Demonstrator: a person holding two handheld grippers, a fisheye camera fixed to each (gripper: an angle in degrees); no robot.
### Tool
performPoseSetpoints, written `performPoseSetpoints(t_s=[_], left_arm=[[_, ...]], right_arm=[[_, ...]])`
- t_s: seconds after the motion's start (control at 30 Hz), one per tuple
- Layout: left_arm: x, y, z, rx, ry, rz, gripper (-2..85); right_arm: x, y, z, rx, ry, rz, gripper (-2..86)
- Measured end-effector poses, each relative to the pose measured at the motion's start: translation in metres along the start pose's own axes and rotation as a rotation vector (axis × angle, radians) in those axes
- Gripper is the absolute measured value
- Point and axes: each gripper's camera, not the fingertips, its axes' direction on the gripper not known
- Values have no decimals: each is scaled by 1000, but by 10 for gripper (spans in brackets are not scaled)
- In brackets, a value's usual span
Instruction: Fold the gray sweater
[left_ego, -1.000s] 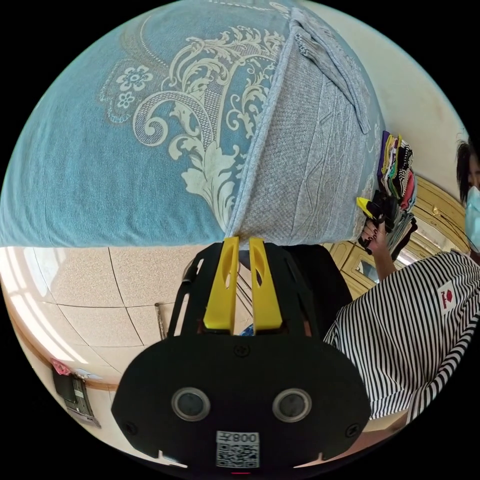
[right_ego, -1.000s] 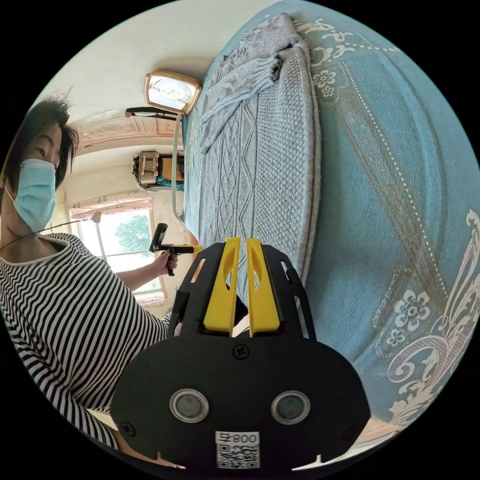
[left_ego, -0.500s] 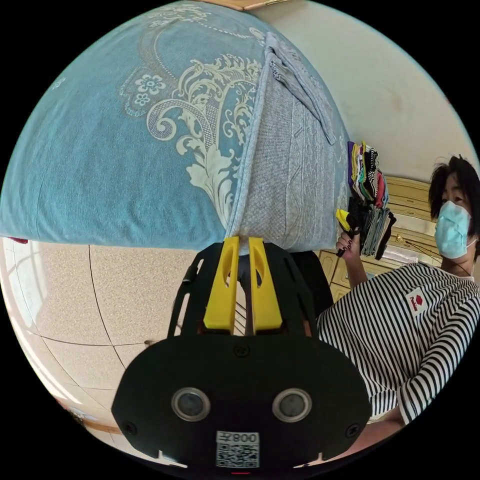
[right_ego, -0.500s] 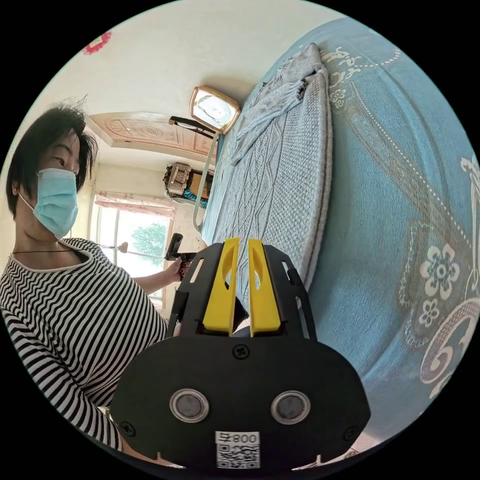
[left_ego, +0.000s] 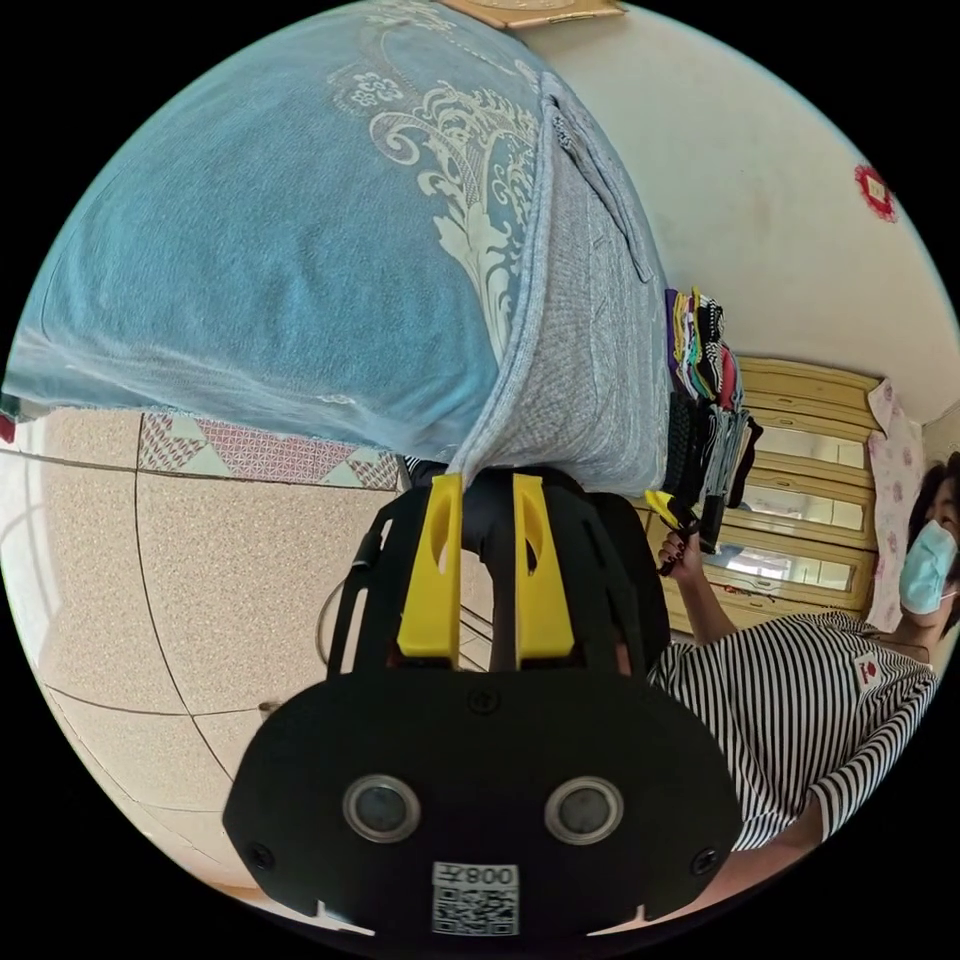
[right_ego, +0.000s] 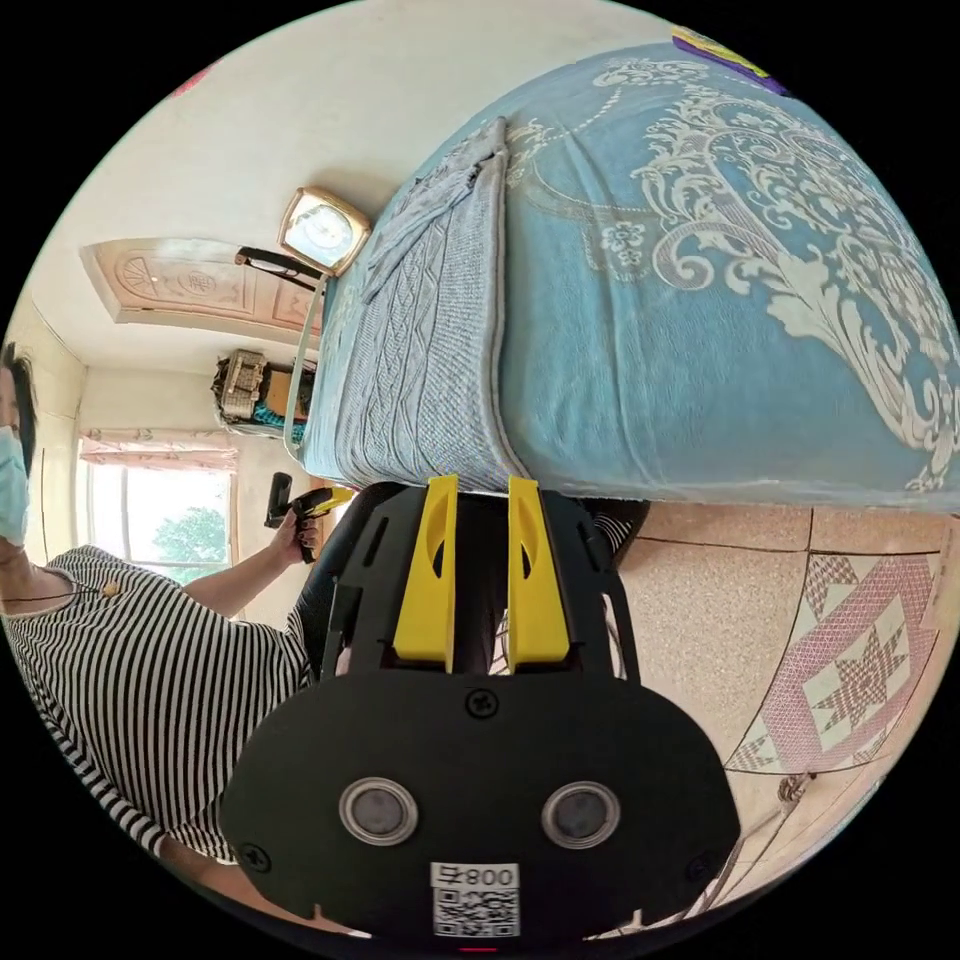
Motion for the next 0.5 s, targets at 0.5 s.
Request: performPoseSetpoints(t_s=[0.5], left_arm=[[-15,15,52,-43,-23,-2,79]], right_arm=[[0,-1,82,-62,18,1,87]])
